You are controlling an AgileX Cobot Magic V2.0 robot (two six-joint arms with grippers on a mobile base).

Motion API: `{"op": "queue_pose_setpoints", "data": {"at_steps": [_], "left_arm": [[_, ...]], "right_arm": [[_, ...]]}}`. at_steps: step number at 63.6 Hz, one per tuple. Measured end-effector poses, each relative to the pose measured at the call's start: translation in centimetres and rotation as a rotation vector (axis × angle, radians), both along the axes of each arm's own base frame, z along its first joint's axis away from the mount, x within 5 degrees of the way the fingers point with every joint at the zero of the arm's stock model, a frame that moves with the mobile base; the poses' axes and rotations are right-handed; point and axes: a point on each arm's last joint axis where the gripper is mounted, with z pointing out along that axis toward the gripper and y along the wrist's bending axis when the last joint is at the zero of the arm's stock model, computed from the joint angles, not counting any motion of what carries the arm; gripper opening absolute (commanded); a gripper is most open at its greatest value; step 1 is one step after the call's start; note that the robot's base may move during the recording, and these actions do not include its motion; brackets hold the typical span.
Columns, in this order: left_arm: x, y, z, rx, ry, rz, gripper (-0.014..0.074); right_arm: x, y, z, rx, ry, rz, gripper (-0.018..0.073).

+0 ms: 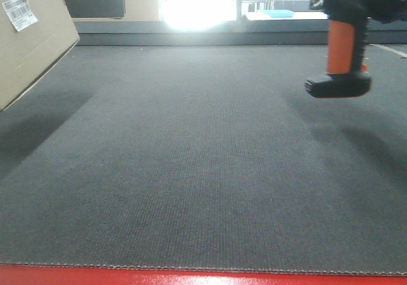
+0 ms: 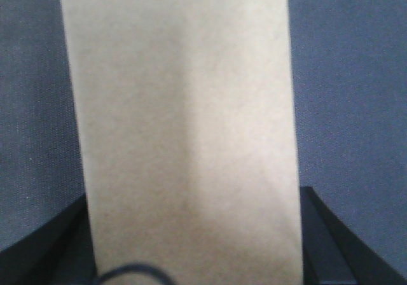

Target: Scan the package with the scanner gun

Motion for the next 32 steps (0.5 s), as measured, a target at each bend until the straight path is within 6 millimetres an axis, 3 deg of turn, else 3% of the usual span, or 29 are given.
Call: {"op": "queue_pose_setpoints", "data": {"at_steps": [32], "left_arm": [[0.0,0.0,0.0,0.0,0.0,0.001,-0.0111]], "right_arm": [[1.3,-1.3,-1.7,-0.023,-0.003,-0.023,-0.0154]]}}
